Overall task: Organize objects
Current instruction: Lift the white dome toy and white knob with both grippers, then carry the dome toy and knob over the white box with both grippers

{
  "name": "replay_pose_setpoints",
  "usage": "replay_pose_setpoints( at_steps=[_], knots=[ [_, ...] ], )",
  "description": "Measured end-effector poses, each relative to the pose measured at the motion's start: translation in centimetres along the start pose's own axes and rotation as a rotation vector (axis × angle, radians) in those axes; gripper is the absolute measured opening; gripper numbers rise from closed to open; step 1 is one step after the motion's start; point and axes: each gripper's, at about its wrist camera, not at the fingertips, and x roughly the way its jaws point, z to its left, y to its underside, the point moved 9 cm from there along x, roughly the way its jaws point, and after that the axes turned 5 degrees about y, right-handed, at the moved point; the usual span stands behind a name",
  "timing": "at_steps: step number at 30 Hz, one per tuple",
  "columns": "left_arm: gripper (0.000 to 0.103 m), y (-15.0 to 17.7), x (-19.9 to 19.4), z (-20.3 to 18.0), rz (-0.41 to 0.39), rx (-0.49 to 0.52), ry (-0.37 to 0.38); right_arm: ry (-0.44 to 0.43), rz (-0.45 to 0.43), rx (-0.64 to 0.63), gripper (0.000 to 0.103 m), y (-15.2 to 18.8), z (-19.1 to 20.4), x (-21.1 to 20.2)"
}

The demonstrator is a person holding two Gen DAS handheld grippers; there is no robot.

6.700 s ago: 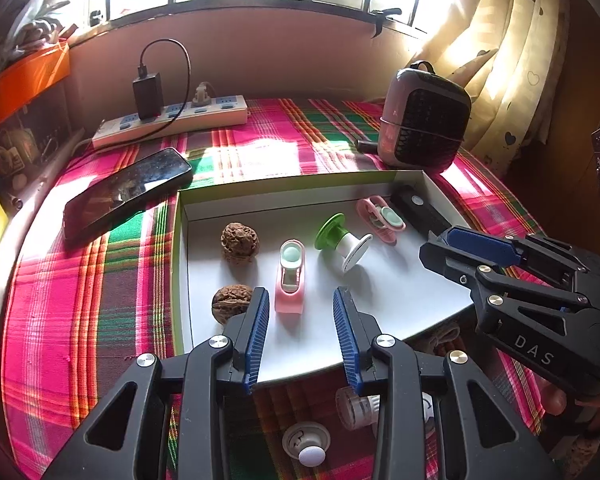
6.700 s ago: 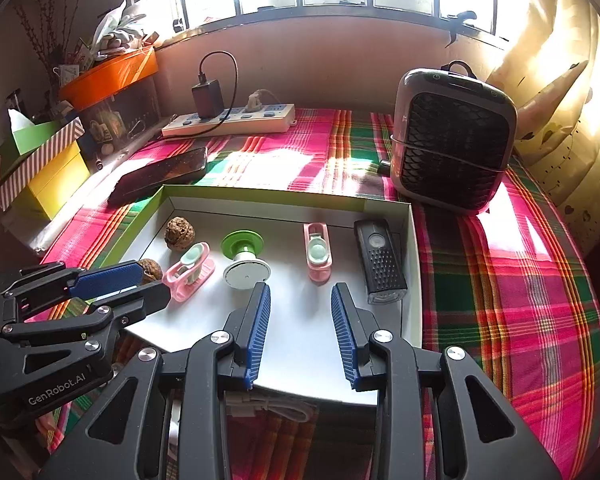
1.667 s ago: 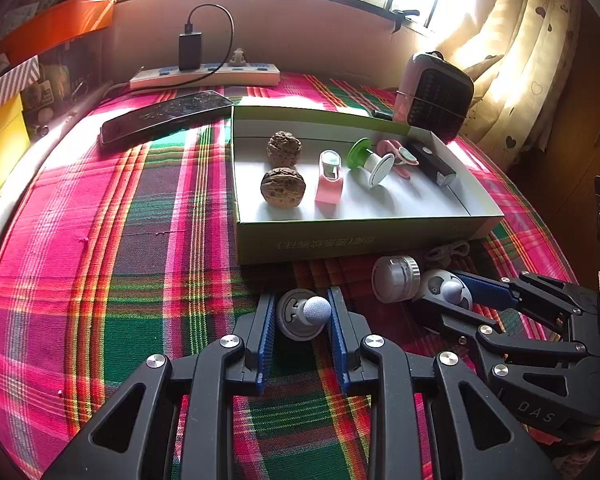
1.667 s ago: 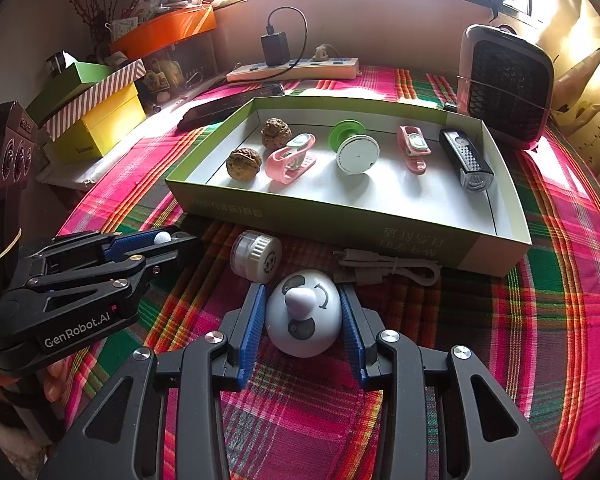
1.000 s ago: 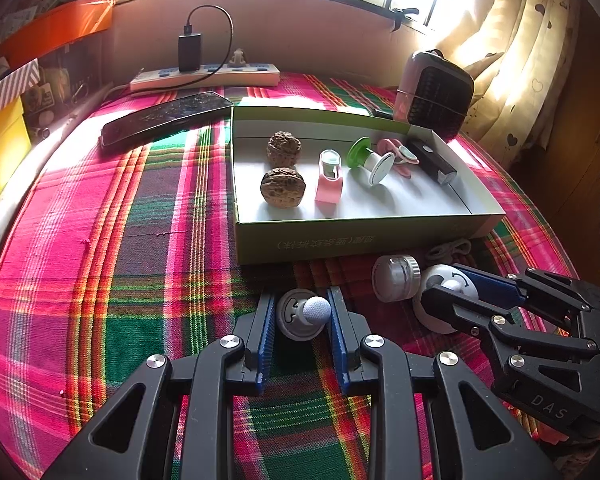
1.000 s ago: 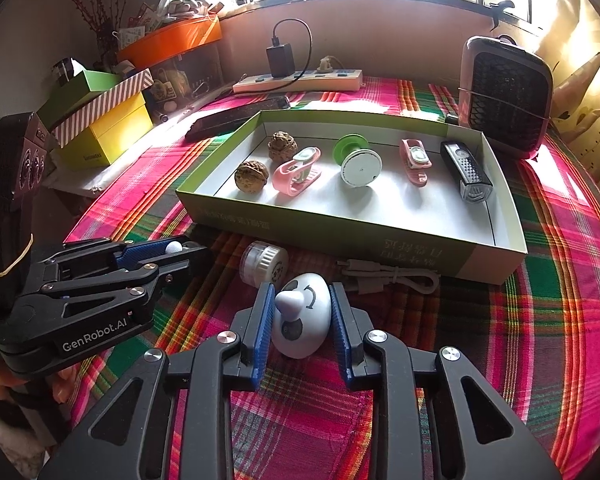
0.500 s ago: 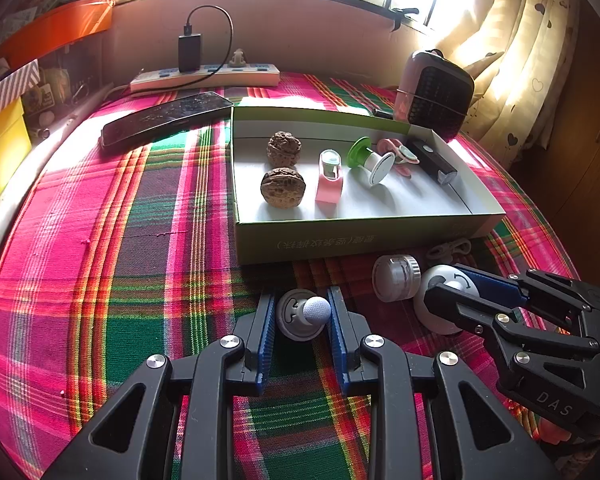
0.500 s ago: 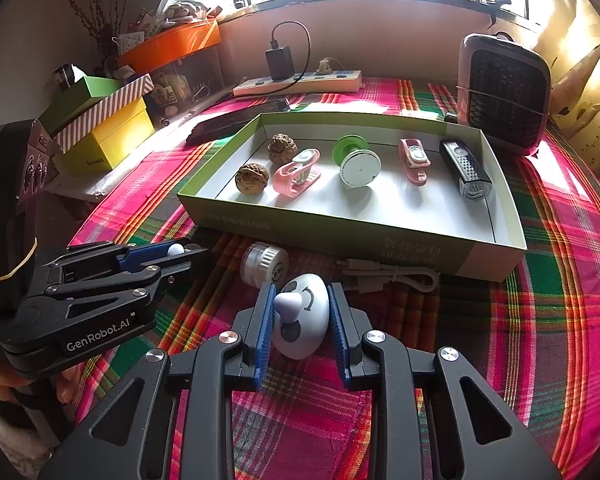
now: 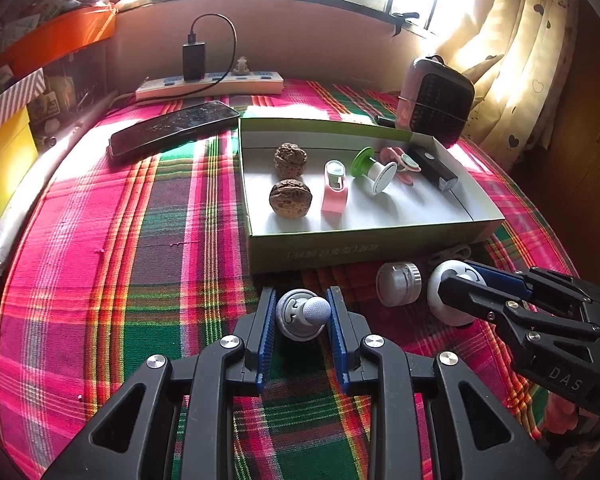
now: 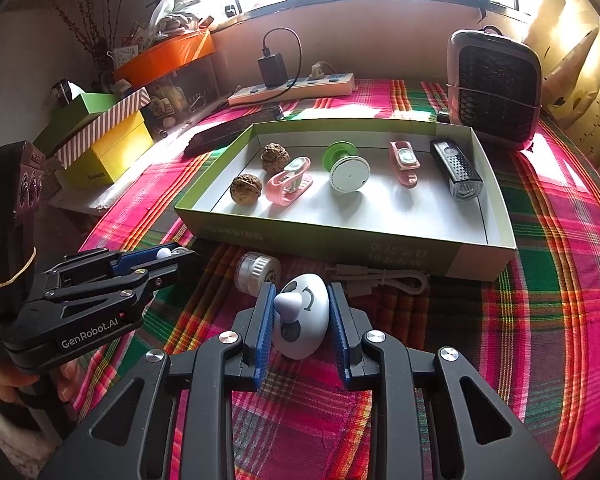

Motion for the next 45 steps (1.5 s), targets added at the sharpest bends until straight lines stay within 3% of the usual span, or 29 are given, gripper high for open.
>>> replay_pose_setpoints(
  at_steps=[26, 45],
  knots=[
    [0.023, -5.0, 0.6, -1.7, -0.031, 0.073, 0.000, 0.039, -0.081, 0.054, 0.027, -5.6, -4.3, -1.3],
    [0.023, -5.6, 4.3, -1.6, 0.032, 0.094, -0.003, -0.002, 0.019, 0.093, 0.027, -9.7, -6.7, 4.7]
  ],
)
